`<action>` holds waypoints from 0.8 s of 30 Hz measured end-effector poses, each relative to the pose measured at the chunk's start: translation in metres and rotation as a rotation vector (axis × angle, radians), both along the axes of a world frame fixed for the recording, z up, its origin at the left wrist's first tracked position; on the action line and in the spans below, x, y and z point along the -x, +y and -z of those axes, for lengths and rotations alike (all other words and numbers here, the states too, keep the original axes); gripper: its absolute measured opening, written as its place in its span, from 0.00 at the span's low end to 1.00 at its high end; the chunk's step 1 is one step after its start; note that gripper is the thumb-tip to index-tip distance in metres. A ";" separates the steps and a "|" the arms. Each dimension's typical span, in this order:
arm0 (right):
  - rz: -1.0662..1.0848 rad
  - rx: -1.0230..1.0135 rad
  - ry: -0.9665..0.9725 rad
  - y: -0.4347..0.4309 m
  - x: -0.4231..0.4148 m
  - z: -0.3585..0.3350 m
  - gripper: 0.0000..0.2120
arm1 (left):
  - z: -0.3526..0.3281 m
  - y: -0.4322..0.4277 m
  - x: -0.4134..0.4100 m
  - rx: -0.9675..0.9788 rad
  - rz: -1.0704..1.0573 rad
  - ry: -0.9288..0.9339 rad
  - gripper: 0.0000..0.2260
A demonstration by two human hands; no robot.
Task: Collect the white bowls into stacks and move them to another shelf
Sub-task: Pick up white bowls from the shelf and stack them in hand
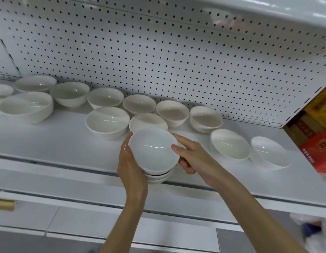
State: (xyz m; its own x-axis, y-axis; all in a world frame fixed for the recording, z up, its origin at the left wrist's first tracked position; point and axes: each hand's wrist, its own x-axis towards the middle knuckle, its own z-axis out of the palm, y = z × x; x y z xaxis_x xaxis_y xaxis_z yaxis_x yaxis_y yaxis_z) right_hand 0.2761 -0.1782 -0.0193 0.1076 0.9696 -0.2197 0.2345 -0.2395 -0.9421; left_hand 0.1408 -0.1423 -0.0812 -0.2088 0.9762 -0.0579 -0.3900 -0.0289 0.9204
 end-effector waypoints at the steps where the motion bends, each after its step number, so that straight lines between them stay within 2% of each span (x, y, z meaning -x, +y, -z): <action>1: -0.015 -0.002 -0.009 0.000 -0.001 0.001 0.17 | 0.000 0.000 0.001 -0.007 0.010 0.011 0.18; 5: -0.018 -0.034 -0.100 0.002 -0.003 0.009 0.16 | 0.003 0.001 0.004 -0.020 0.052 0.033 0.23; 8: 0.049 -0.141 -0.346 0.005 -0.004 0.027 0.19 | 0.004 0.003 0.006 -0.031 0.065 0.052 0.22; 9: 0.100 -0.177 -0.345 0.006 0.000 0.033 0.20 | 0.004 0.003 0.006 -0.033 0.072 0.050 0.21; 12: 0.256 -0.291 -0.083 0.009 0.021 0.047 0.21 | 0.003 0.004 0.008 -0.061 0.114 0.045 0.21; 16: 0.439 -0.417 0.303 0.014 0.051 0.060 0.19 | 0.003 0.006 0.012 -0.104 0.156 0.100 0.22; 20: 0.573 -0.512 0.391 0.020 0.061 0.061 0.17 | 0.002 0.006 0.015 -0.132 0.186 0.161 0.21; 24: 0.606 -0.524 0.365 0.021 0.063 0.064 0.13 | 0.007 0.006 0.015 -0.144 0.171 0.174 0.23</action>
State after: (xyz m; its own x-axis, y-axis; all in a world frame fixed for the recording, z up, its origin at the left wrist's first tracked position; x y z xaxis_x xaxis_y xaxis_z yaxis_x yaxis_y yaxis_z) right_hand 0.2131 -0.1567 -0.0837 0.6460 0.7544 0.1164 -0.1300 0.2590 -0.9571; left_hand 0.1254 -0.1359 -0.0879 -0.0352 0.9938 0.1058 -0.2372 -0.1112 0.9651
